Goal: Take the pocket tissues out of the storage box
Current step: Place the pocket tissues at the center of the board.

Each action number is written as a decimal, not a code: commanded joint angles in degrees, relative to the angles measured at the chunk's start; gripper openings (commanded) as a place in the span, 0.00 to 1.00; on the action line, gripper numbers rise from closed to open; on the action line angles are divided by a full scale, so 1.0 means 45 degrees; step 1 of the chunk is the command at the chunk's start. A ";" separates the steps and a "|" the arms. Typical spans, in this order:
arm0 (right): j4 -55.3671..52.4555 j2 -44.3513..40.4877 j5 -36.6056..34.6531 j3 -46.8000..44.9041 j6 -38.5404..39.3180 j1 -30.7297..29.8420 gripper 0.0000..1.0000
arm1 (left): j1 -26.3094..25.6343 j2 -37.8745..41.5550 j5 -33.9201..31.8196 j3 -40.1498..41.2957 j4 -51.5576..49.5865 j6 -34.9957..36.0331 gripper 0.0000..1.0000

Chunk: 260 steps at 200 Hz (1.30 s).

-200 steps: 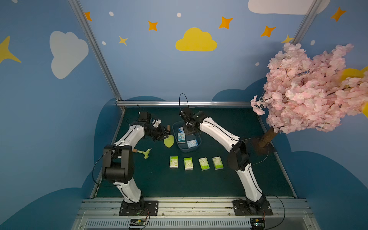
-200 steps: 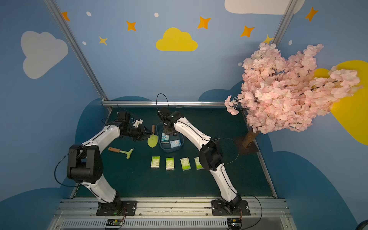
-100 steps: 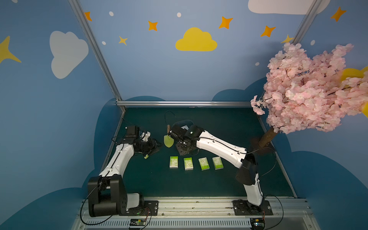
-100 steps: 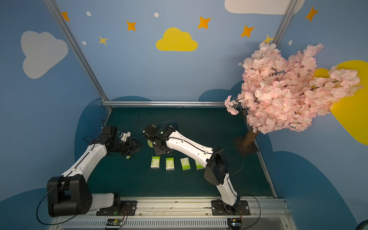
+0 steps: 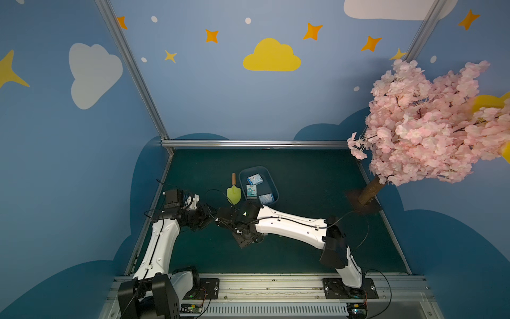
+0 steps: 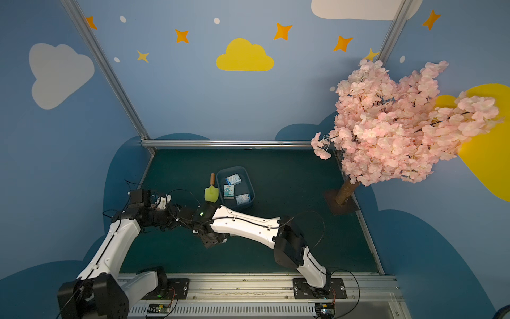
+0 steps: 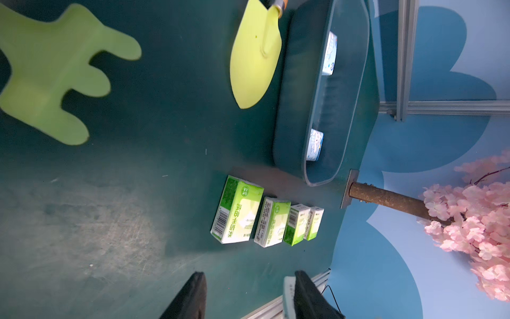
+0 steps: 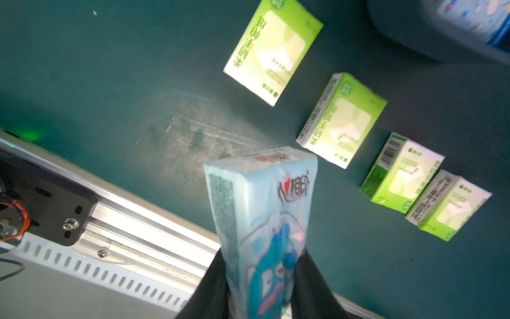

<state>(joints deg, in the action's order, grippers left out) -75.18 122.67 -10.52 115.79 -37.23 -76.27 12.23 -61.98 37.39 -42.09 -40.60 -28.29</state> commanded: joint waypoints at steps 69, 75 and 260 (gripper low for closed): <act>-0.0535 0.2055 0.0849 0.0750 -0.0398 -0.0295 0.32 | 0.1482 -0.0491 0.0692 0.0095 -0.0021 0.0186 0.54; -0.0539 0.2139 0.0940 0.0807 -0.0431 -0.0297 0.32 | 0.1527 -0.0491 0.0706 0.0110 -0.0003 0.0193 0.54; 0.0000 0.2412 0.2469 0.1223 -0.0576 0.0010 0.56 | 0.1775 -0.1268 0.1515 0.0114 0.0329 0.0540 0.54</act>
<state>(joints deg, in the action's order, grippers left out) -74.78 135.15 -0.49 120.11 -40.14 -76.71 19.88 -67.57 43.09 -41.87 -39.33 -27.14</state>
